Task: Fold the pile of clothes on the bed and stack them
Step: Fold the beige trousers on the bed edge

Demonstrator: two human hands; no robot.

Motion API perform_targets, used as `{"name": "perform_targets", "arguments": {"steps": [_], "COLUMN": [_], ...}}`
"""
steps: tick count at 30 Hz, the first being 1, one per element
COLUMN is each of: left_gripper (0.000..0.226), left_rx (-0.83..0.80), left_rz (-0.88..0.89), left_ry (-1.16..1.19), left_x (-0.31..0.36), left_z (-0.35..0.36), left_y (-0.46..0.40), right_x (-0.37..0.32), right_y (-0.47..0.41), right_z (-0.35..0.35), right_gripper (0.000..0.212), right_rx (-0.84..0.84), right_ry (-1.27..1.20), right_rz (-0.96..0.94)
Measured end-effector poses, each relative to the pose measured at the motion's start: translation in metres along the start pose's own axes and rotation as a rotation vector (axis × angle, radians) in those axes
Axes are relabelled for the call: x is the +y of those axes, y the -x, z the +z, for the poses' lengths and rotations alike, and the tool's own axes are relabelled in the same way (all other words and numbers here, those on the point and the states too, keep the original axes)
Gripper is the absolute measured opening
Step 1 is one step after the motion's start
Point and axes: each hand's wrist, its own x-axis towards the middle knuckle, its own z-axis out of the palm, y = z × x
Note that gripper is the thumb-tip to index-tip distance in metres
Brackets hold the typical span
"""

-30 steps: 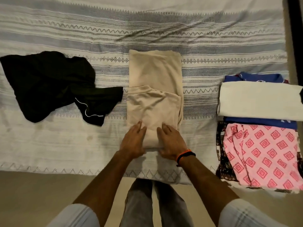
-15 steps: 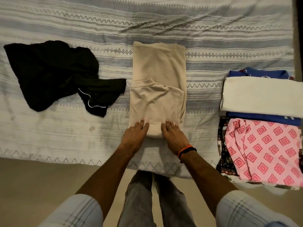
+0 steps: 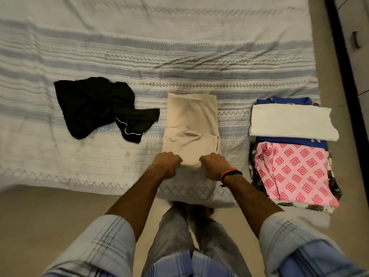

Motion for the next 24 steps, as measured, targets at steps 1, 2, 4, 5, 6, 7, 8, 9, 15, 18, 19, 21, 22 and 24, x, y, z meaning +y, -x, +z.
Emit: {"name": "perform_targets", "arguments": {"steps": [1,2,4,5,6,7,8,9,15,18,19,21,22,24], "left_gripper": [0.053,0.054,0.057,0.057,0.057,0.056,0.055,0.054,0.041,0.04,0.041,0.041,0.041,0.04], "left_rx": [-0.004,-0.013,-0.034,-0.035,-0.031,-0.029,-0.017,-0.013,0.112,0.212,0.233,0.274,0.295,0.348], "left_rz": [-0.002,-0.004,-0.012,-0.018,-0.027,-0.04,-0.055,-0.076,-0.188,-0.228,-0.241,-0.263,-0.272,-0.301], "left_ry": [-0.002,0.001,0.031,0.049,0.072,0.1,0.125,0.159,0.385,0.499,0.531,0.592,0.628,0.719], "left_x": [0.002,0.003,0.005,0.004,0.003,0.002,0.0,-0.002,-0.026,-0.038,-0.043,-0.055,-0.062,-0.076], "left_z": [-0.004,-0.007,-0.013,-0.015,-0.019,-0.021,-0.026,-0.03,-0.066,-0.087,-0.093,-0.107,-0.112,-0.124], "left_y": [0.003,0.006,0.01,0.01,0.009,0.008,0.005,0.003,-0.022,-0.037,-0.042,-0.059,-0.069,-0.096], "right_x": [0.0,0.001,0.001,0.002,0.003,0.003,0.005,0.007,0.023,0.03,0.033,0.039,0.043,0.051], "right_y": [0.003,0.006,0.011,0.012,0.012,0.012,0.01,0.008,-0.019,-0.041,-0.048,-0.07,-0.08,-0.106], "right_z": [-0.004,-0.007,-0.014,-0.017,-0.022,-0.025,-0.03,-0.035,-0.068,-0.087,-0.094,-0.111,-0.12,-0.138], "right_gripper": [0.035,0.036,0.037,0.037,0.038,0.038,0.039,0.041,0.041,0.041,0.041,0.041,0.041,0.04], "right_rx": [-0.004,-0.012,-0.009,0.004,0.018,0.028,0.05,0.068,0.206,0.269,0.284,0.305,0.307,0.312], "right_ry": [-0.006,-0.009,-0.023,-0.03,-0.038,-0.051,-0.068,-0.093,-0.352,-0.443,-0.458,-0.475,-0.48,-0.489], "right_rz": [-0.001,-0.002,-0.002,0.0,0.005,0.008,0.013,0.023,0.13,0.167,0.179,0.188,0.188,0.205]}}
